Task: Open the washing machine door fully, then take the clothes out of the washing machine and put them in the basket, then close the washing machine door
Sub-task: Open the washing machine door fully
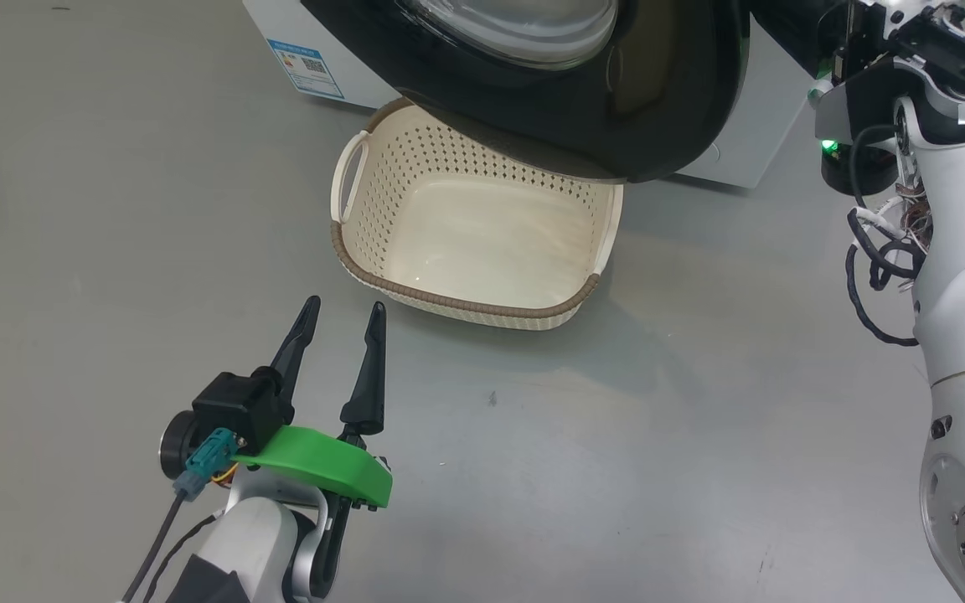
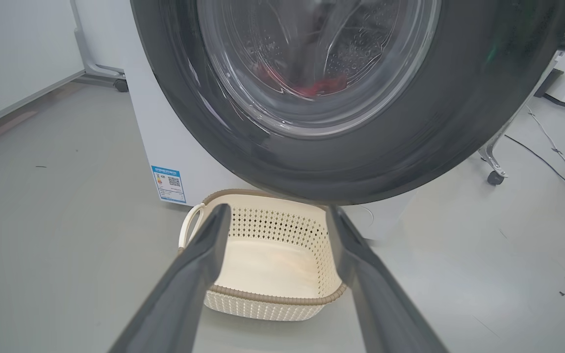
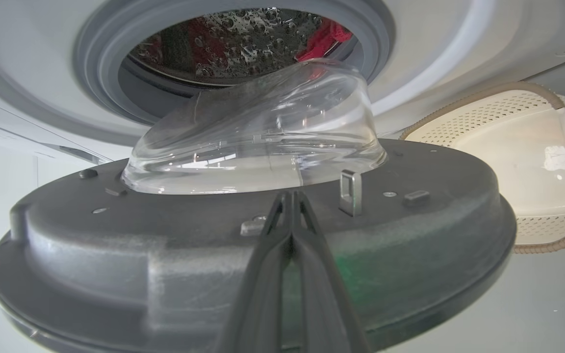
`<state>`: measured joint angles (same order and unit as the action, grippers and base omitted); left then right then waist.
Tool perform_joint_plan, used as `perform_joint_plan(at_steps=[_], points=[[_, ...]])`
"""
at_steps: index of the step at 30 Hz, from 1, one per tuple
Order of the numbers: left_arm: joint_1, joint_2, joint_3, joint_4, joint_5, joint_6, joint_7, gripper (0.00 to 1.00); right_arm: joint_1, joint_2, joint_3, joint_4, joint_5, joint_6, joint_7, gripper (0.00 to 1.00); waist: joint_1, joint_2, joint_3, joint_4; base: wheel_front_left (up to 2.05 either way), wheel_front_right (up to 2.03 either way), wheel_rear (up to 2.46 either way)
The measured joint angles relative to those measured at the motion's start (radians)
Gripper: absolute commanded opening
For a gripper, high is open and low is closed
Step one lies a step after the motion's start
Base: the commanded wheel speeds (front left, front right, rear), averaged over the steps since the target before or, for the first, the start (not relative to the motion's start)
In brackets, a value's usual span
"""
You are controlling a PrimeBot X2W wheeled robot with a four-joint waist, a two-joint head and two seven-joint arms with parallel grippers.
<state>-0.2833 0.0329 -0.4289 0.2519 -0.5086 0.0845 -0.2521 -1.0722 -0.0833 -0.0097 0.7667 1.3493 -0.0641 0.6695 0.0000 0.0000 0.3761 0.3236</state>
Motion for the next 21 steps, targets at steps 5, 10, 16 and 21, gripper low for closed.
perform_joint_plan(at_steps=[5, 10, 16, 21], points=[[0.0, 0.0, 0.002, 0.0, 0.001, 0.002, 0.0, 1.0, 0.012, 0.003, 0.012, 0.008, 0.008, 0.0, 0.022, 0.0, 0.0, 0.0, -0.012, -0.004, 0.0, 0.0, 0.0], [0.001, 0.0, 0.004, 0.0, 0.007, 0.003, 0.0, 1.0, 0.022, 0.004, 0.022, 0.016, 0.024, 0.0, 0.04, 0.0, 0.0, 0.0, -0.02, -0.007, 0.0, 0.0, 0.0], [0.002, 0.0, 0.003, 0.0, 0.007, 0.003, 0.0, 1.0, 0.042, 0.004, 0.047, 0.021, 0.074, 0.0, 0.07, 0.0, 0.0, 0.0, -0.027, -0.007, 0.0, 0.0, 0.0], [0.002, 0.0, 0.003, 0.0, 0.008, 0.003, 0.0, 1.0, 0.058, 0.004, 0.076, 0.021, 0.11, 0.0, 0.084, 0.0, 0.0, 0.0, -0.031, -0.005, 0.0, 0.0, 0.0]])
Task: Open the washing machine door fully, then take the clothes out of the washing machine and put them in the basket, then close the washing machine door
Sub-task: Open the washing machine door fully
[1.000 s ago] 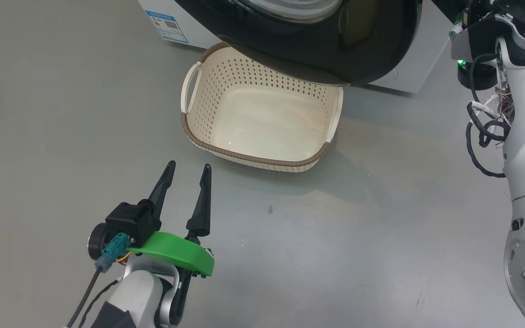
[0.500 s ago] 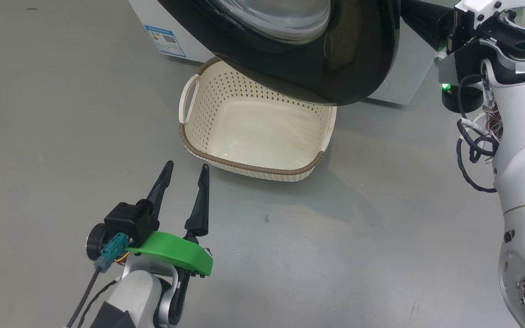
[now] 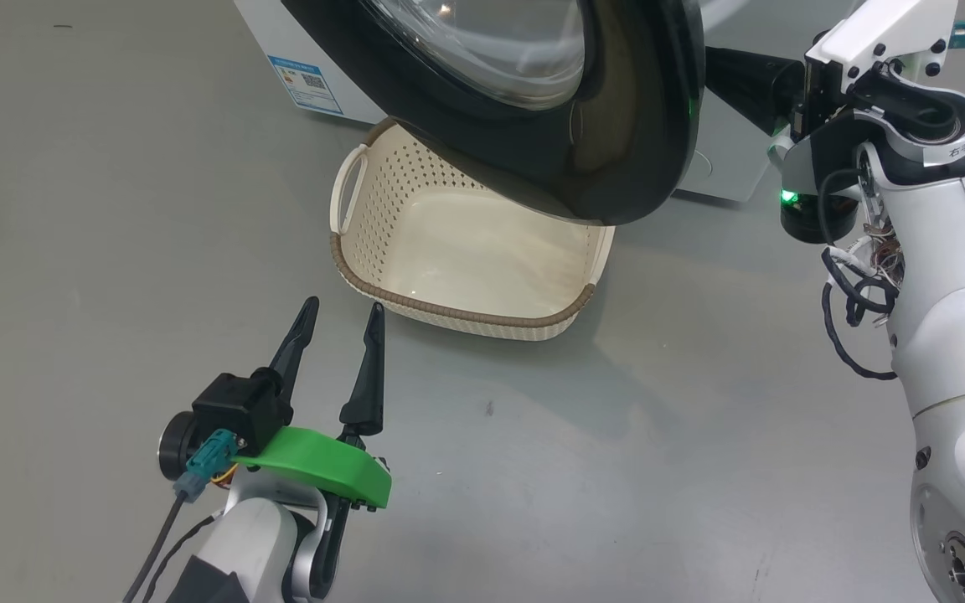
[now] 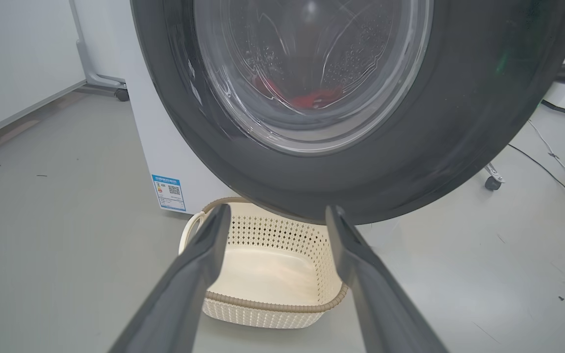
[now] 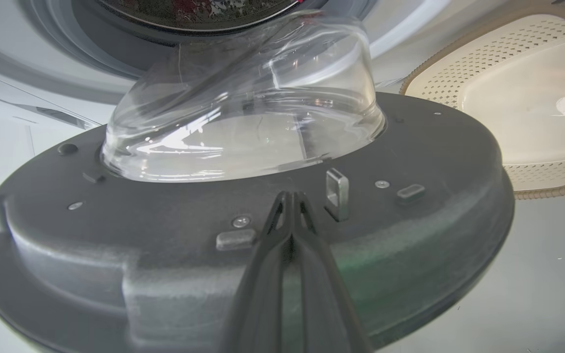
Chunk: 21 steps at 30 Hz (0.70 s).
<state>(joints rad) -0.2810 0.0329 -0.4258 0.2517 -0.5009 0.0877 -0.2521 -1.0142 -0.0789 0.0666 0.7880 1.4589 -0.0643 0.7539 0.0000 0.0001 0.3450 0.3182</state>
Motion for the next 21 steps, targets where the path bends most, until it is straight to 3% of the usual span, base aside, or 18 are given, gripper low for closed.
perform_joint_plan(at_steps=[21], points=[[0.004, 0.0, -0.003, 0.0, 0.001, 0.001, 0.0, 1.0, 0.052, 0.001, 0.158, -0.038, 0.16, 0.0, 0.039, 0.0, 0.0, 0.0, -0.013, 0.001, 0.0, 0.0, 0.0]])
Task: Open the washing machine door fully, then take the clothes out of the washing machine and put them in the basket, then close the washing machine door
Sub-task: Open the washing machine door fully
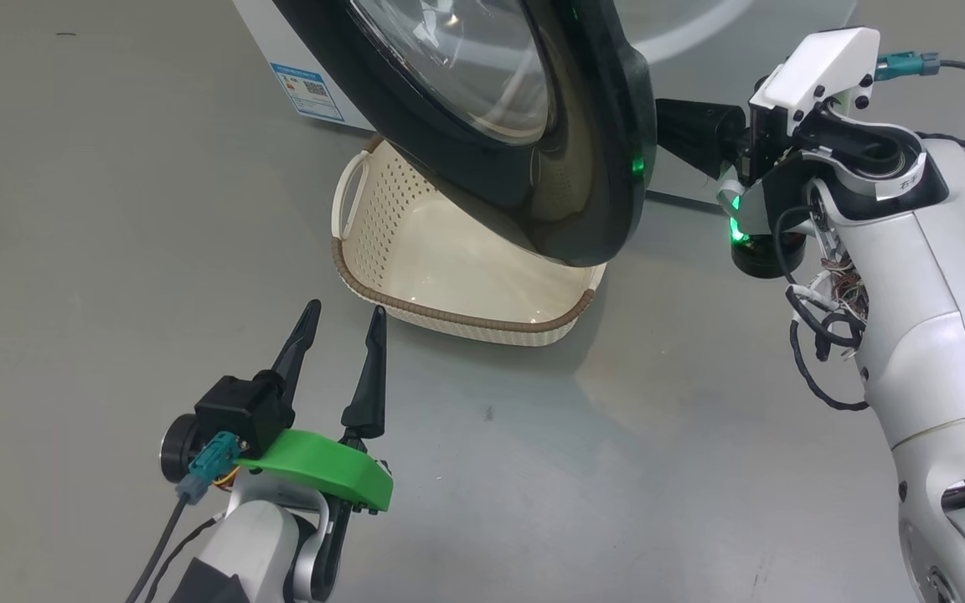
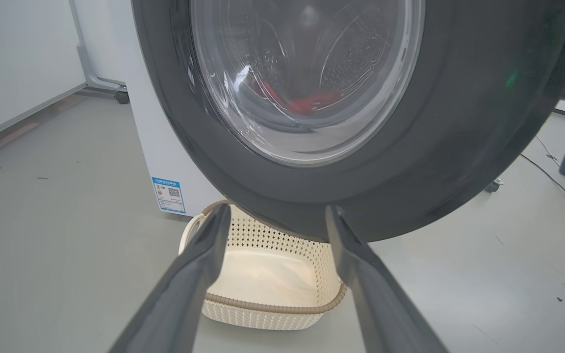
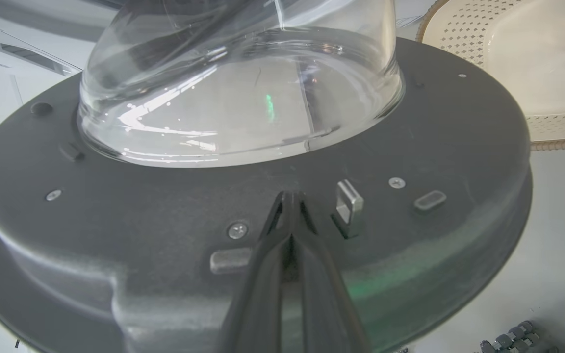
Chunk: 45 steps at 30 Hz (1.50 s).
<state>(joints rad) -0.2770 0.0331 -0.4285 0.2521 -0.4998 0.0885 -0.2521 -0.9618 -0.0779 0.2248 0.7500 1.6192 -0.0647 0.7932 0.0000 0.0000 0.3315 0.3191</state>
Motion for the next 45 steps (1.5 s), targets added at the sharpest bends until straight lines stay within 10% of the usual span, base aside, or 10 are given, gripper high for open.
perform_joint_plan(at_steps=[45], points=[[0.026, 0.0, 0.009, 0.001, 0.023, 0.005, 0.0, 1.0, 0.137, 0.005, 0.365, -0.202, 0.331, -0.032, -0.141, 0.0, 0.0, 0.0, -0.02, 0.003, 0.0, 0.0, 0.0]])
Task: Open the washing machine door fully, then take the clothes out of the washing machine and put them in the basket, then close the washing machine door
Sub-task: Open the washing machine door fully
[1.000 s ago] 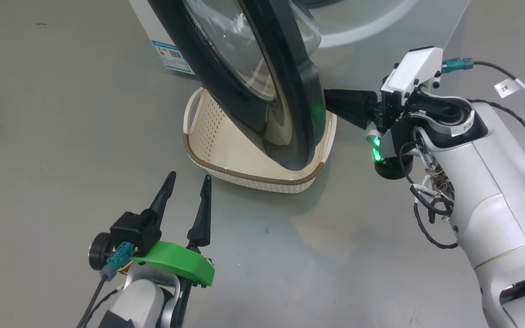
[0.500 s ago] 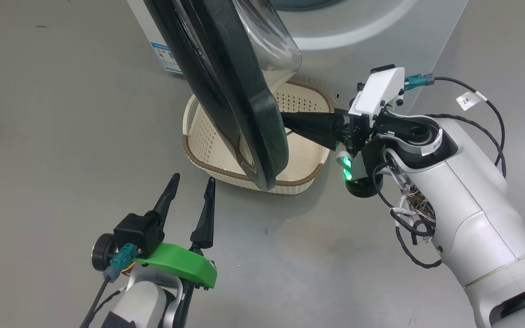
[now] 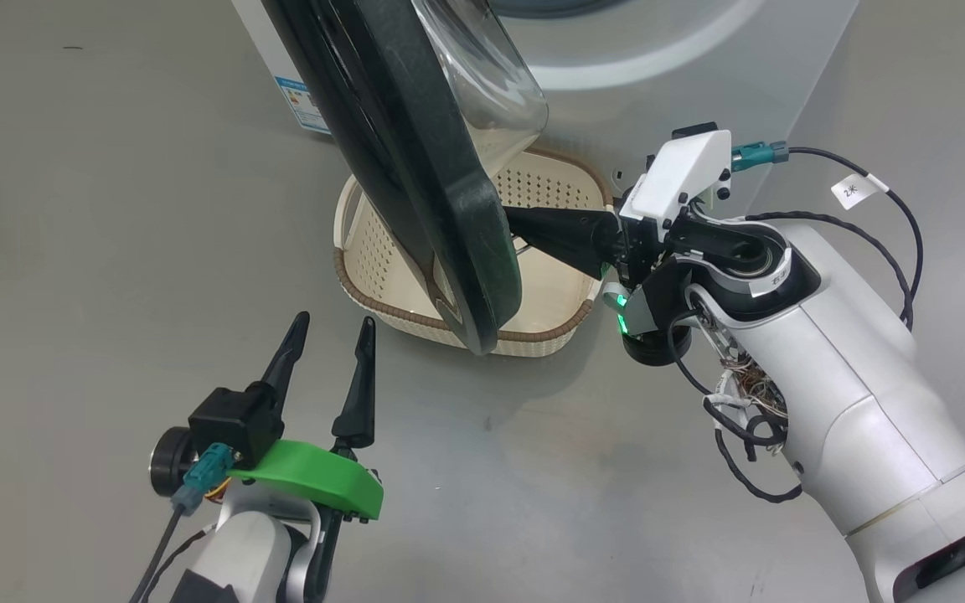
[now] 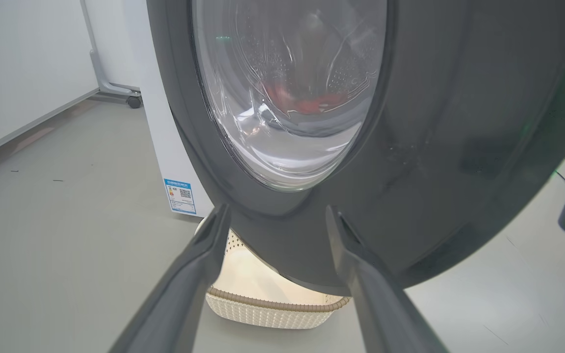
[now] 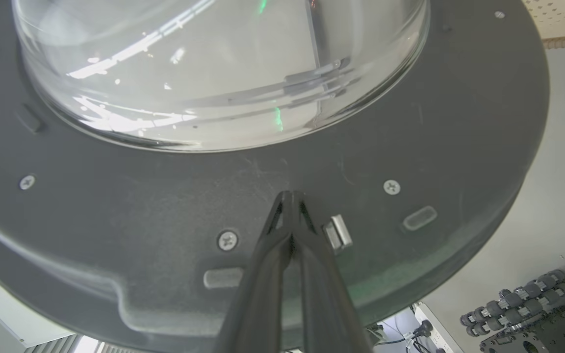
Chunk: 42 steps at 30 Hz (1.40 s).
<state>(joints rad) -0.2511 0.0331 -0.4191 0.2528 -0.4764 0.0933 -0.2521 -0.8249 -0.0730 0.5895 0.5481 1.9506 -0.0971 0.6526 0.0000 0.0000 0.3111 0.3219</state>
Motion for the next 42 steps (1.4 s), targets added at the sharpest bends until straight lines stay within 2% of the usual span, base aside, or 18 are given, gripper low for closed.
perform_joint_plan(at_steps=[4, 8, 10, 11, 12, 15, 20, 26, 32, 35, 42], points=[[0.0, 0.0, 0.033, 0.003, 0.013, 0.002, 0.0, 1.0, 0.004, 0.003, 0.001, 0.014, -0.051, 0.029, -0.04, 0.0, 0.0, 0.0, -0.015, -0.009, 0.0, 0.0, 0.0], [0.0, 0.0, 0.053, 0.006, 0.03, 0.003, 0.0, 1.0, 0.005, -0.02, 0.026, 0.019, -0.158, 0.089, -0.099, 0.0, 0.0, 0.0, -0.037, -0.025, 0.0, 0.0, 0.0], [0.0, 0.0, 0.06, 0.011, 0.034, 0.003, 0.0, 1.0, 0.007, -0.054, 0.043, 0.019, -0.221, 0.124, -0.14, 0.0, 0.0, 0.0, -0.05, -0.035, 0.0, 0.0, 0.0], [0.0, 0.0, 0.067, 0.016, 0.038, 0.002, 0.0, 1.0, 0.01, -0.096, 0.07, 0.019, -0.305, 0.159, -0.19, 0.0, 0.0, 0.0, -0.065, -0.046, 0.0, 0.0, 0.0], [0.001, 0.0, 0.07, 0.019, 0.038, 0.002, 0.0, 1.0, 0.013, -0.117, 0.084, 0.019, -0.349, 0.176, -0.217, 0.0, 0.0, 0.0, -0.073, -0.052, 0.0, 0.0, 0.0], [0.012, 0.001, 0.082, 0.025, 0.047, 0.002, 0.0, 1.0, 0.023, -0.169, 0.131, 0.018, -0.488, 0.201, -0.311, 0.0, 0.0, 0.0, -0.096, -0.073, 0.0, 0.0, 0.0], [0.041, 0.014, 0.094, 0.029, 0.079, 0.002, 0.0, 1.0, 0.043, -0.253, 0.204, 0.006, -0.738, 0.202, -0.511, 0.0, 0.0, 0.0, -0.133, -0.114, 0.0, 0.0, 0.0], [0.067, 0.016, 0.117, 0.03, 0.082, 0.002, 0.0, 1.0, 0.115, -0.279, 0.208, -0.027, -0.874, 0.198, -0.742, 0.0, 0.0, 0.0, -0.171, -0.165, 0.0, 0.0, 0.0], [0.087, 0.016, 0.136, 0.029, 0.082, 0.003, 0.0, 1.0, 0.217, -0.283, 0.163, -0.048, -0.91, 0.145, -0.936, 0.0, 0.0, 0.0, -0.198, -0.211, 0.0, 0.0, 0.0], [0.092, 0.016, 0.155, 0.028, 0.082, 0.003, 0.0, 1.0, 0.278, -0.277, 0.166, -0.05, -0.924, 0.109, -0.943, 0.0, 0.0, 0.0, -0.208, -0.228, 0.0, 0.0, 0.0], [0.122, 0.016, 0.188, 0.025, 0.082, 0.003, 0.0, 1.0, 0.381, -0.259, 0.104, -0.081, -0.941, 0.057, -0.917, 0.0, 0.0, 0.0, -0.228, -0.266, 0.0, 0.0, 0.0]])
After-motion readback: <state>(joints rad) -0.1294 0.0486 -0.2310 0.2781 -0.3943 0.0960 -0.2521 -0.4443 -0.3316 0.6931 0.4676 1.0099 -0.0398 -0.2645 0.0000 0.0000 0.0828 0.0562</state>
